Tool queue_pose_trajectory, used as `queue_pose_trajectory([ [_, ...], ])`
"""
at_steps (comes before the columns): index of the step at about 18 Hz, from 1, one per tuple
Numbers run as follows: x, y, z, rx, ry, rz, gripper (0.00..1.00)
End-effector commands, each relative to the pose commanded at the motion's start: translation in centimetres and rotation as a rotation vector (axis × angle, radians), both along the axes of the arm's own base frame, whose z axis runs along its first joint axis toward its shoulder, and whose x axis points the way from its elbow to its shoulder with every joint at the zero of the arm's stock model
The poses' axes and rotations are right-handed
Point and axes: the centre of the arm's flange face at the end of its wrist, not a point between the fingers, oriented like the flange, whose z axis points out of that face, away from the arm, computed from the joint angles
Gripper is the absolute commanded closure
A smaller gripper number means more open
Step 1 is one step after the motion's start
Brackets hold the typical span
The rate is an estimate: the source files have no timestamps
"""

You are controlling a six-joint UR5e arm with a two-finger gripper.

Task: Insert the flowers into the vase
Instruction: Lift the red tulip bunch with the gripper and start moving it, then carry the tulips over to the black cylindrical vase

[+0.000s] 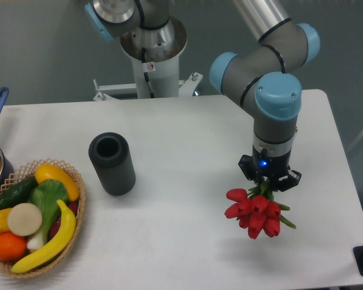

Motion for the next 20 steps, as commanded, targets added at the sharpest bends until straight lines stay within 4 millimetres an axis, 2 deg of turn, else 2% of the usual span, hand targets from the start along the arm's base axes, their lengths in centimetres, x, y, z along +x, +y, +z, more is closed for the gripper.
queue_pose_trajectory([
  [6, -0.5, 0.5, 1.7, 0.084, -0.004, -0.009, 1.00],
  [10, 0.6, 2.2, 3.1, 0.228, -0.055, 0.013, 1.00],
  [13, 2.2, 3.1, 5.1, 0.341, -0.112, 0.032, 1.00],
  [15, 4.4, 5.4, 5.9, 0.419, -0.183, 0.036, 1.00],
  [18, 6.2, 7.1, 7.2, 0.590, -0.366, 0.077, 1.00],
  [20, 7.7, 7.6, 9.5, 0.703, -0.462, 0.050, 1.00],
])
